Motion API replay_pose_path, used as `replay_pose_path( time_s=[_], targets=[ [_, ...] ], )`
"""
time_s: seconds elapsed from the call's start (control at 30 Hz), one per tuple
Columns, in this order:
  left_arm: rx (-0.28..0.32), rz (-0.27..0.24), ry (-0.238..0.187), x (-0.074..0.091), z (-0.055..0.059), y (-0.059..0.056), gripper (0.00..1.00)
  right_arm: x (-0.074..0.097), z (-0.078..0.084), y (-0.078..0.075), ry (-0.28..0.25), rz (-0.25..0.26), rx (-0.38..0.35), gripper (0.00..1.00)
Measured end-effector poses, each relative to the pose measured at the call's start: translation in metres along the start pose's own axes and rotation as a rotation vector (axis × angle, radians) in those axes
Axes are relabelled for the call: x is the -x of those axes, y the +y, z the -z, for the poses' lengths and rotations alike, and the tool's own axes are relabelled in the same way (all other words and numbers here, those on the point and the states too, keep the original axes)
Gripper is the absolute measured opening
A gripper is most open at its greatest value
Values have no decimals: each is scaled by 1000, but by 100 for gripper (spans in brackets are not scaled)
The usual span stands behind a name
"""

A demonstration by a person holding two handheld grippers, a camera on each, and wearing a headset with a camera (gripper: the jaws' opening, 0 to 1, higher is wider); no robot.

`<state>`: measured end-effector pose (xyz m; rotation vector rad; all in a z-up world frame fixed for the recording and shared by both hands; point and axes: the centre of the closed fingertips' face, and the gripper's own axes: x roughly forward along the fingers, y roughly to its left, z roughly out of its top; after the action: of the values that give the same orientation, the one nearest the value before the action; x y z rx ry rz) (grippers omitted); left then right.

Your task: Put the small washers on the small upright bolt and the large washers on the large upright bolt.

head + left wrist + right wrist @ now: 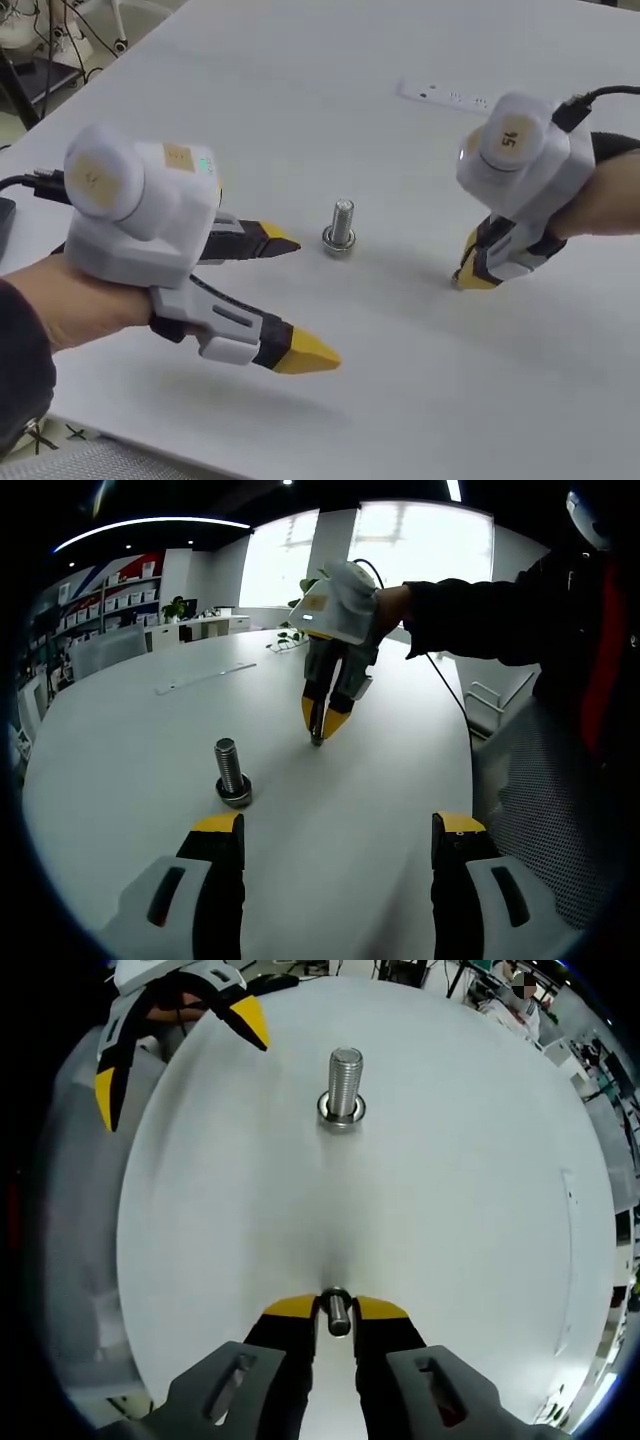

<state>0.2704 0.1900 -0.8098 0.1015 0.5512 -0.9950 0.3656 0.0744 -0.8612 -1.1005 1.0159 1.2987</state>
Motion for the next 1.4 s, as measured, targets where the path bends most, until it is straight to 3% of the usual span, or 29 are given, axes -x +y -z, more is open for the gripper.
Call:
replay_pose_path(
  time_s=[0.37, 0.7, 0.93, 1.07, 1.27, 1.33, 1.4],
  targets=[
    [0, 2, 4, 0, 1, -1, 76, 1, 3, 2, -18, 4, -19, 19],
    [-2, 5, 8, 0, 1, -3, 76, 2, 6, 7, -75, 10, -67, 34],
    [-6, 7, 13, 0, 1, -4, 76, 0, 8, 14, -136, 7, -119, 60],
    [-7, 7, 17, 0, 1, -4, 76, 0, 8, 16, -170, 9, -143, 69],
    [-6, 8, 20, -1, 1, -3, 77, 6, -2, 16, -292, 20, -216, 90],
    [-6, 6, 22, -1, 2, -3, 77, 7, -2, 18, -307, 20, -231, 99],
    [-5, 5, 21, 0, 2, -3, 77, 7, -1, 19, -308, 34, -223, 100]
  ],
)
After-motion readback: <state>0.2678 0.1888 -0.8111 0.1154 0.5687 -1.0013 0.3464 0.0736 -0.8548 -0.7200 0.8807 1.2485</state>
